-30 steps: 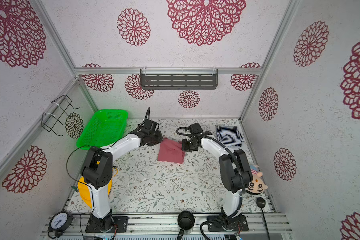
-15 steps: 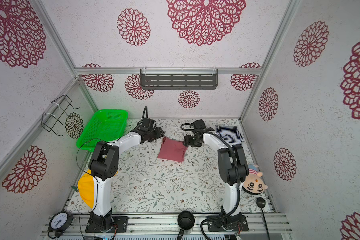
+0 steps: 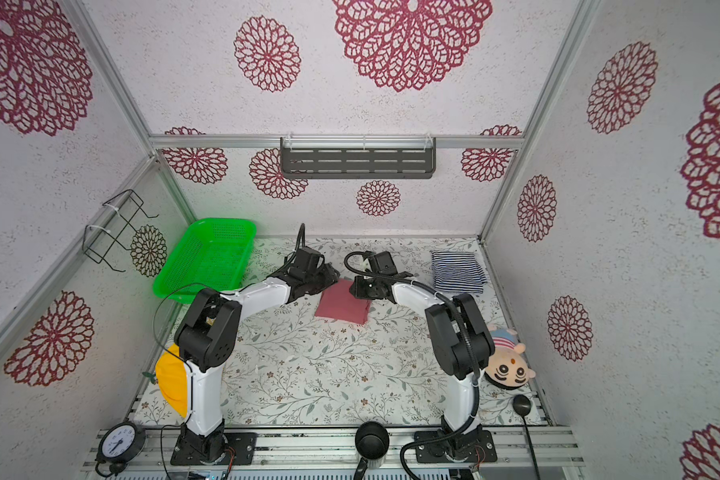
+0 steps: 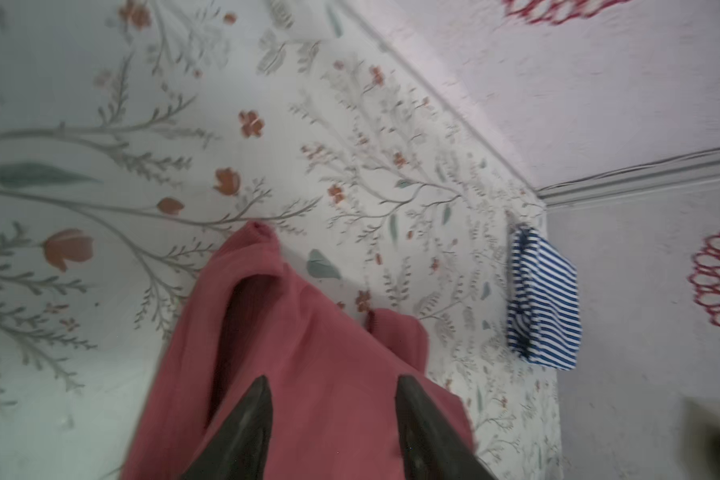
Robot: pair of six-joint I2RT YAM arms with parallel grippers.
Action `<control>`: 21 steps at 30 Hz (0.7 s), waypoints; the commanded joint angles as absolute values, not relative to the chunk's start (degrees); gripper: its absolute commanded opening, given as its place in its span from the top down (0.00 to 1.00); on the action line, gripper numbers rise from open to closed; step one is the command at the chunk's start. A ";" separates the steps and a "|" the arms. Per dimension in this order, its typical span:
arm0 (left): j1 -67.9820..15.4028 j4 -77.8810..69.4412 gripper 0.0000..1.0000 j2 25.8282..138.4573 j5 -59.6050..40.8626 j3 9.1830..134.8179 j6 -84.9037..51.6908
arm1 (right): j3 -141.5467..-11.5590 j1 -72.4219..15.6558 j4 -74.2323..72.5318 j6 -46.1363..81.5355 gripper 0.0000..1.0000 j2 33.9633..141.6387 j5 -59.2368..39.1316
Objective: Fold and stack the tank tops
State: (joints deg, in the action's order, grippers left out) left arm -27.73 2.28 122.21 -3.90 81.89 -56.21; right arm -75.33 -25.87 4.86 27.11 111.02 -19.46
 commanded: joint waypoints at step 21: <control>-23.67 -0.81 0.27 115.41 -6.37 78.57 -55.26 | -70.67 -19.54 6.59 23.88 0.40 101.93 -21.81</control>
